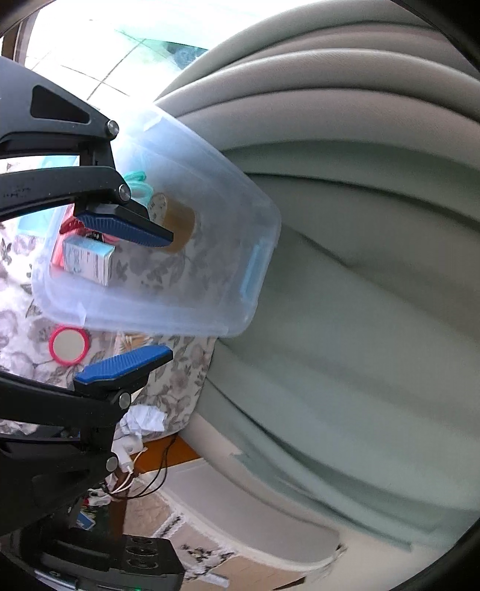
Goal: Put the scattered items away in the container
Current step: 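Move the left gripper to the pink round mirror while the right gripper approaches the leopard scrunchie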
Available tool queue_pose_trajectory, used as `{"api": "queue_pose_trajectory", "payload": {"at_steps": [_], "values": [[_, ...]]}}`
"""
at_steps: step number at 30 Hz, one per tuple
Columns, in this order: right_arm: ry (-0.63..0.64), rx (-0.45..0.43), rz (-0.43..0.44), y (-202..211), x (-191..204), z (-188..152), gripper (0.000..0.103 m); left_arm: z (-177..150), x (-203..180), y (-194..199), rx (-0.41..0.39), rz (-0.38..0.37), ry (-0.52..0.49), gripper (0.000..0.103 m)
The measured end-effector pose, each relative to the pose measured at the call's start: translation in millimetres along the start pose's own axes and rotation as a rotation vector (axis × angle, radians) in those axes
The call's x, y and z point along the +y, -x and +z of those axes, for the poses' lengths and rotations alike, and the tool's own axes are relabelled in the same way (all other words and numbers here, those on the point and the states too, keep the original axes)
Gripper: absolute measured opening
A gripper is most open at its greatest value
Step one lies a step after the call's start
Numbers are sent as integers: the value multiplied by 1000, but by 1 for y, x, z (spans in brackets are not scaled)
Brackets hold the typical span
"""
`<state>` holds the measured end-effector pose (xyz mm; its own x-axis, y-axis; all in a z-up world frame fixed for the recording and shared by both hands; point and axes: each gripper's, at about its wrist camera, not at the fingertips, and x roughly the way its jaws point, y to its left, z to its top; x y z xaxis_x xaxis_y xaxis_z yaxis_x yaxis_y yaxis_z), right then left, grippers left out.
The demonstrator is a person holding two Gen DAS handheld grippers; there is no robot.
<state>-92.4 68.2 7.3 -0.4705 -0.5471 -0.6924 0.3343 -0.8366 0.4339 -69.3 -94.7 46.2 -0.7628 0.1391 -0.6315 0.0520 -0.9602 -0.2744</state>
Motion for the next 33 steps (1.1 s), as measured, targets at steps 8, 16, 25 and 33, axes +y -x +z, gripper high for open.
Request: {"api": "queue_pose_trajectory", "payload": {"at_steps": [8, 16, 25, 33], "values": [[-101, -64, -38, 36, -49, -15, 59, -14, -50, -10, 56, -36, -104, 57], [-241, -111, -95, 66, -113, -34, 59, -44, -101, -31, 151, -87, -241, 57], [-359, -134, -138, 80, -162, -54, 59, -94, -119, -77, 317, -59, -264, 57], [-385, -103, -133, 72, -175, -66, 59, -133, -111, -121, 454, -19, -218, 57]]}}
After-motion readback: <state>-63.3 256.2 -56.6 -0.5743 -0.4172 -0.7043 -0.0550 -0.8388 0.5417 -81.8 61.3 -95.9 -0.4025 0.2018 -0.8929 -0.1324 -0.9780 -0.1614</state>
